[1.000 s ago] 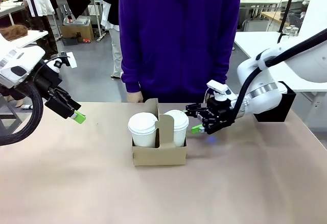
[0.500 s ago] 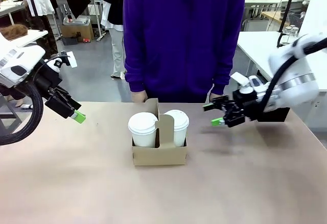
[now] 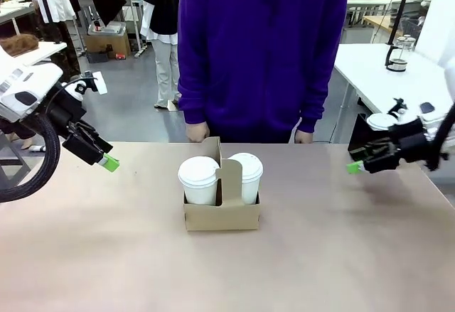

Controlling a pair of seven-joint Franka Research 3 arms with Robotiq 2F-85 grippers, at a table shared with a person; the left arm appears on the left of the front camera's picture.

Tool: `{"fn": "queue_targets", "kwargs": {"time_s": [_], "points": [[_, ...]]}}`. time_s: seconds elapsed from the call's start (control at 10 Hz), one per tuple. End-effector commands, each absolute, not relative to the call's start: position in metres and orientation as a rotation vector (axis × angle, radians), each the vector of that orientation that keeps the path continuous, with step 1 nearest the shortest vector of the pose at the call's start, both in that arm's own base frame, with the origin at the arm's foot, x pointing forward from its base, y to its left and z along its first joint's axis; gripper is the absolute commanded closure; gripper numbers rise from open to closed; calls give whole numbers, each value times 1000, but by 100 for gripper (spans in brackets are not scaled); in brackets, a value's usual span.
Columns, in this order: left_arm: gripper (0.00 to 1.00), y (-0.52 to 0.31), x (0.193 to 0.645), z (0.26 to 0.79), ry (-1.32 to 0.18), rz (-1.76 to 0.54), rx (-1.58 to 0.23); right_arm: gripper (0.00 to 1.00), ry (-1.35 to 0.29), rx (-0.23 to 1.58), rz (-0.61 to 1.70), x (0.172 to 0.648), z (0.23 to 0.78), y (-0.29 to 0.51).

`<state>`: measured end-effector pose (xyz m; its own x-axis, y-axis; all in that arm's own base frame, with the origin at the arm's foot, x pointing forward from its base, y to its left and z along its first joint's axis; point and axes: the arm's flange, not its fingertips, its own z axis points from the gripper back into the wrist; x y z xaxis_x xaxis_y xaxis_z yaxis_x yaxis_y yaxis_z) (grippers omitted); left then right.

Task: Pour a drink into a cup and package it in a carrier.
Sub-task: Insert the held 600 ml Paper Cup into the Cup Carrier.

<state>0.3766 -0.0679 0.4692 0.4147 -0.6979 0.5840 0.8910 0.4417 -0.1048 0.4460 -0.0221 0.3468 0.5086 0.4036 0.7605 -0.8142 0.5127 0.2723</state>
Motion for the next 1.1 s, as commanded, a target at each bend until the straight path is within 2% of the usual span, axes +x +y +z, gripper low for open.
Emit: {"fn": "queue_targets", "kwargs": {"time_s": [0.0,0.4,1.0], "points": [[0,-68,377,469,-510,-1043,-448,0,-601,626,655,429,351,-38],[0,-68,377,469,-510,-1043,-448,0,-643,550,585,418,342,-46],[0,-68,377,469,-510,-1043,-448,0,-620,593,612,419,340,-61]]}}
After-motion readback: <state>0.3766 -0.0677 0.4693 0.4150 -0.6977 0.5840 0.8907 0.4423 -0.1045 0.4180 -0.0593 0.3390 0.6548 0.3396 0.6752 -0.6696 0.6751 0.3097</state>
